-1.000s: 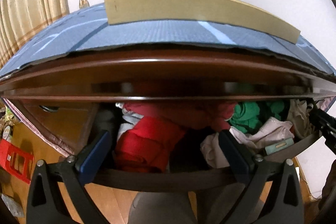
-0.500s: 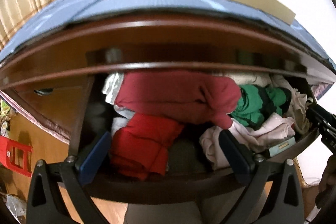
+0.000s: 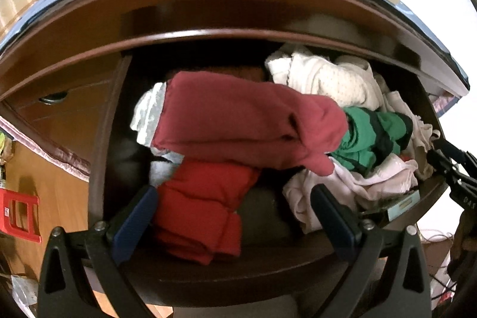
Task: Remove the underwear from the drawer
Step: 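Move both tools over the clothes inside the drawer, then grasp the dark red rolled garment with the left tool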
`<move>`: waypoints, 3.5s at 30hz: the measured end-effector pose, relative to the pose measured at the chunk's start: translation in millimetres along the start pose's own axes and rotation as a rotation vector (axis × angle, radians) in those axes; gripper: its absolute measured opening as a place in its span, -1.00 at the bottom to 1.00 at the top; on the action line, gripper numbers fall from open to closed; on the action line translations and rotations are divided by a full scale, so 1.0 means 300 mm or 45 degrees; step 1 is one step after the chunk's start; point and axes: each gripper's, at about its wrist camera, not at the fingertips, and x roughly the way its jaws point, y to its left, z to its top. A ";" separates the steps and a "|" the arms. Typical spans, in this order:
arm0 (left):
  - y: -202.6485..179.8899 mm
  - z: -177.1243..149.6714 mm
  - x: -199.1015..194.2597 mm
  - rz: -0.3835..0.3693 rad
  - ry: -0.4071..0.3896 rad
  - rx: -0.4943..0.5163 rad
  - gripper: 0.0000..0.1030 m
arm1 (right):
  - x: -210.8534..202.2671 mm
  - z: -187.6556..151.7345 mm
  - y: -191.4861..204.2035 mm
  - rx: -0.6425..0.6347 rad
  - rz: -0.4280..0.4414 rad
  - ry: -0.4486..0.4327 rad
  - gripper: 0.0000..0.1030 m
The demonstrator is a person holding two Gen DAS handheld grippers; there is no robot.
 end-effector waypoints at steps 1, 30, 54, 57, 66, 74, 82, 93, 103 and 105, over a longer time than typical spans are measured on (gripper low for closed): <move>0.003 -0.002 0.001 -0.002 0.009 0.007 1.00 | -0.002 -0.004 0.001 -0.004 -0.001 0.016 0.42; -0.010 0.027 0.075 0.066 0.193 0.139 1.00 | -0.066 -0.120 0.011 -0.097 0.022 0.304 0.35; 0.046 0.020 -0.119 -0.144 -0.015 0.199 0.99 | -0.201 -0.032 0.044 -0.173 0.053 0.016 0.34; 0.066 0.061 -0.172 -0.162 -0.071 0.195 0.99 | -0.224 0.020 0.061 -0.178 0.140 -0.021 0.34; 0.072 0.136 -0.208 -0.092 -0.177 0.332 0.99 | -0.178 0.129 0.123 -0.091 0.372 -0.056 0.34; -0.034 0.107 -0.202 -0.111 -0.178 0.764 0.99 | -0.151 0.134 0.179 -0.075 0.452 -0.065 0.34; -0.119 0.109 -0.076 -0.109 0.016 1.151 0.99 | -0.135 0.116 0.179 -0.046 0.471 -0.032 0.34; -0.136 0.153 0.118 -0.071 0.284 1.261 1.00 | -0.124 0.118 0.188 -0.061 0.451 -0.012 0.34; -0.130 0.114 0.221 -0.156 0.425 1.121 0.46 | -0.095 0.133 0.194 -0.086 0.440 0.016 0.34; -0.109 0.124 0.205 -0.195 0.399 1.040 0.33 | -0.092 0.138 0.199 -0.108 0.439 0.017 0.34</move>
